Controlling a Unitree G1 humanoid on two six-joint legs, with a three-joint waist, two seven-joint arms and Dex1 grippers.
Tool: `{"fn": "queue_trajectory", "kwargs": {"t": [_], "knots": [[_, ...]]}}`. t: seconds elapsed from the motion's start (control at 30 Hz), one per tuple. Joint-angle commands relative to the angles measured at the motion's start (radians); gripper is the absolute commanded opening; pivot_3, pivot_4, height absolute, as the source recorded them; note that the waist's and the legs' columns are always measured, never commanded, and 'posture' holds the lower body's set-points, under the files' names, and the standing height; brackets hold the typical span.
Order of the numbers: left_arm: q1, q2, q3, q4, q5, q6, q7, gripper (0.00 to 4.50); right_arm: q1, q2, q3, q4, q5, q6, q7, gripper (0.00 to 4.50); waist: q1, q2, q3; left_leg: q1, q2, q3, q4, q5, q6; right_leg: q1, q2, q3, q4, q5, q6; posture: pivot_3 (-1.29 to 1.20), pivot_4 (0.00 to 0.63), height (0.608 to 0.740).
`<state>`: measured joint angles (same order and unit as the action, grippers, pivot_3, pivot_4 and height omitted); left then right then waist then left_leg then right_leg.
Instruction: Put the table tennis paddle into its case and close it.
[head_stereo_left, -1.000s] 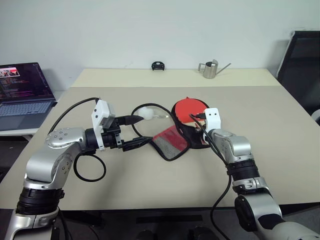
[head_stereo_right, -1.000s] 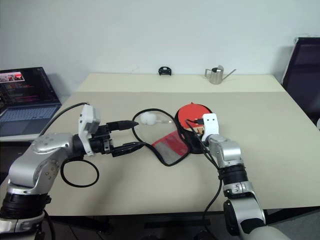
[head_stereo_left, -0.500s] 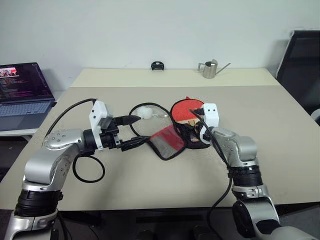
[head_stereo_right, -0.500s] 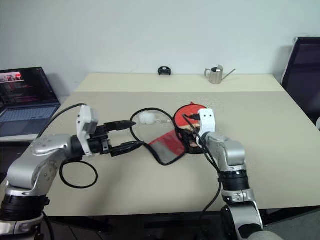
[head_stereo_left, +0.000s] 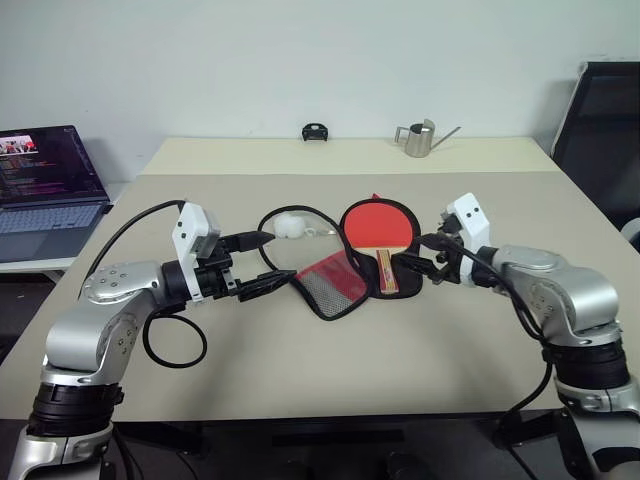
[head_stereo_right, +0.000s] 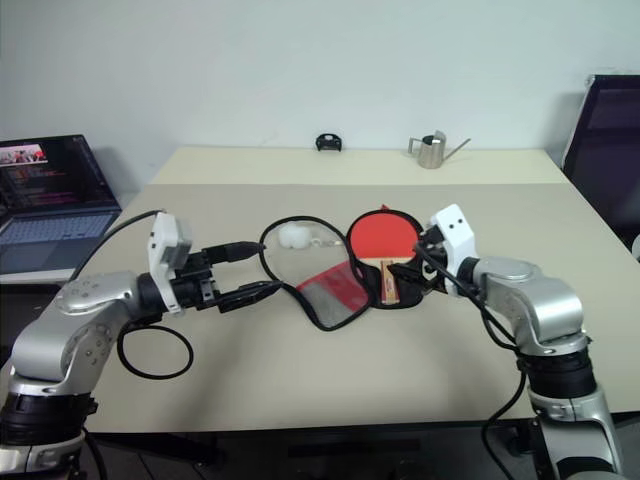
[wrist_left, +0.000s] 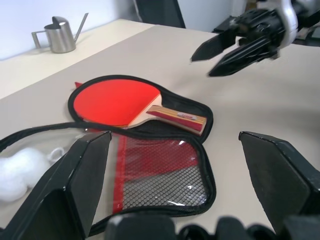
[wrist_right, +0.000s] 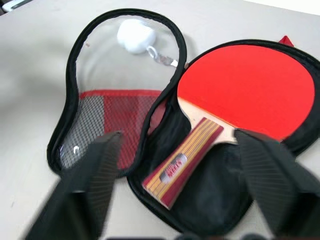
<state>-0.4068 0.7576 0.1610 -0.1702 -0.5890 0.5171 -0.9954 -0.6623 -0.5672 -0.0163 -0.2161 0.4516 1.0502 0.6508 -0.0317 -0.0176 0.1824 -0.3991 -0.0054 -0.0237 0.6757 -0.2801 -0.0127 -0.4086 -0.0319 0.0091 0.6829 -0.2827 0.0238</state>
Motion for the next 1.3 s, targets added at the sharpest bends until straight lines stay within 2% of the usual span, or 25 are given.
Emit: {"fn": "queue_trajectory", "kwargs": {"t": [0.03, 0.17, 0.37, 0.83, 1.07, 1.3], "knots": [[-0.023, 0.007, 0.025, 0.020, 0.012, -0.029, 0.007, 4.50, -0.039, -0.064, -0.030, -0.041, 0.052, -0.050, 0.103, 4.48, 0.000, 0.000, 0.000, 0.000, 0.000, 0.000, 0.000, 0.000, 0.000, 0.000, 0.000, 0.000, 0.000, 0.000, 0.000, 0.00, 0.150, 0.740], [-0.031, 0.011, 0.032, 0.070, 0.038, -0.047, 0.024, 4.50, -0.064, -0.125, -0.049, -0.045, 0.102, -0.081, 0.194, 4.48, 0.000, 0.000, 0.000, 0.000, 0.000, 0.000, 0.000, 0.000, 0.000, 0.000, 0.000, 0.000, 0.000, 0.000, 0.000, 0.00, 0.150, 0.740], [-0.082, 0.002, 0.019, 0.202, 0.153, -0.114, 0.124, 4.50, -0.123, -0.219, -0.060, -0.009, 0.130, -0.133, 0.310, 4.48, 0.004, 0.000, 0.000, 0.000, 0.000, -0.001, 0.000, 0.000, 0.000, 0.000, 0.000, -0.001, -0.001, 0.000, 0.000, 0.00, 0.150, 0.740], [-0.276, -0.076, -0.011, 0.655, 0.392, -0.247, 0.391, 4.50, -0.090, -0.298, -0.061, -0.042, 0.185, -0.137, 0.373, 4.48, 0.007, -0.001, 0.001, -0.001, -0.001, -0.001, 0.001, 0.000, 0.001, 0.000, -0.002, -0.002, -0.001, 0.000, 0.000, 0.00, 0.150, 0.740], [-0.442, -0.162, -0.072, 1.013, 0.488, -0.380, 0.427, 4.50, -0.096, -0.314, -0.062, -0.041, 0.205, -0.140, 0.378, 4.48, 0.012, -0.001, 0.001, -0.001, -0.001, -0.001, 0.002, 0.000, 0.001, 0.000, -0.002, -0.002, 0.000, 0.000, 0.000, 0.00, 0.150, 0.740], [-0.536, -0.296, -0.084, 1.195, 0.492, -0.455, 0.376, 4.50, -0.093, -0.318, -0.069, -0.044, 0.209, -0.143, 0.369, 4.48, 0.016, -0.002, 0.001, -0.002, -0.002, -0.001, 0.002, 0.000, 0.001, 0.000, -0.002, -0.003, -0.001, 0.000, 0.000, 0.00, 0.150, 0.740]]}}
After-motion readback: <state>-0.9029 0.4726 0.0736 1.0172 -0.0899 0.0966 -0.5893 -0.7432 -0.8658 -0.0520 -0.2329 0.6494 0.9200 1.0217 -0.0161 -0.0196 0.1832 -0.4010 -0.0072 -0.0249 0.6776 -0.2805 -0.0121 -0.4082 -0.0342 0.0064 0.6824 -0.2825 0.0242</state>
